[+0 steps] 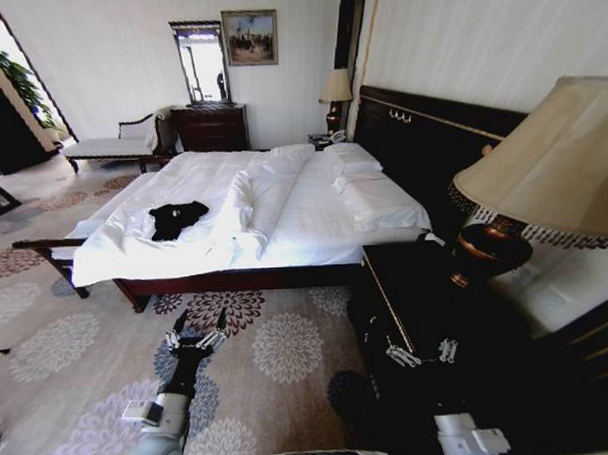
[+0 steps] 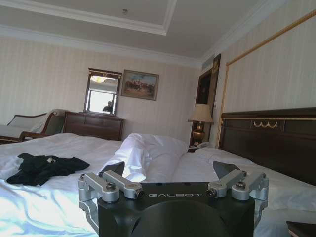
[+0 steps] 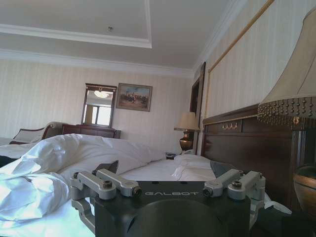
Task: Fold the clothes on the bed.
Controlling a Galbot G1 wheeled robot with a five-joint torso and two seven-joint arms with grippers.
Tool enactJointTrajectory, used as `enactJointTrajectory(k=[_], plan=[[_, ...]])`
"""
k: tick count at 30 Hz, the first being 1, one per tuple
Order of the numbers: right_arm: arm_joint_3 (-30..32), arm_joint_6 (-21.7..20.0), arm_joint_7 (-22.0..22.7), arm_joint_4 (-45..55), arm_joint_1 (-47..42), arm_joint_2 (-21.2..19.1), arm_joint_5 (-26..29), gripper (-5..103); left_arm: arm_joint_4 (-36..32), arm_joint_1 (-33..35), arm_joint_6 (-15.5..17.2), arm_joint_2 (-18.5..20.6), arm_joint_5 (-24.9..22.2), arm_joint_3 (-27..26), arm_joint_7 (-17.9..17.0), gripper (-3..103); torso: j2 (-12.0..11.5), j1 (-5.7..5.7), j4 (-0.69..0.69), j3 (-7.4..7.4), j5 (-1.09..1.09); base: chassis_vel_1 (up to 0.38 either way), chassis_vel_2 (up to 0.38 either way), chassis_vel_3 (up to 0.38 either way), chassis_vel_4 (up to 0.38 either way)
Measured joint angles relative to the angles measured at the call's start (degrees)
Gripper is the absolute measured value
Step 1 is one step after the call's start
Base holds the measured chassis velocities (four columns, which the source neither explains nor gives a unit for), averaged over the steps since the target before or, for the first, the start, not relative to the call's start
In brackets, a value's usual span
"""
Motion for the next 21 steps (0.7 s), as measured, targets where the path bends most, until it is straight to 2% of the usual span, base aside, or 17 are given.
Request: enactJointTrajectory(k=[9,21], plan=[[0.37,-0.13,0.09,-0.10,0.37,-0.19,0.27,100,0.28,-0.66,0.33,-0.17,0.13,0.68,-0.01,100,0.00,0.00,0.00,0.00,0.00,-0.087,0.113,0.087,-0.106],[0.25,-0.13,0.16,-0.46,0.92,-0.29,0.74,100,0.57,-0.87,0.42,-0.21,0.20,0.71,-0.02,100,0.00,0.01,0.00,0.00,0.00,-0.175,0.163,0.175,-0.173]])
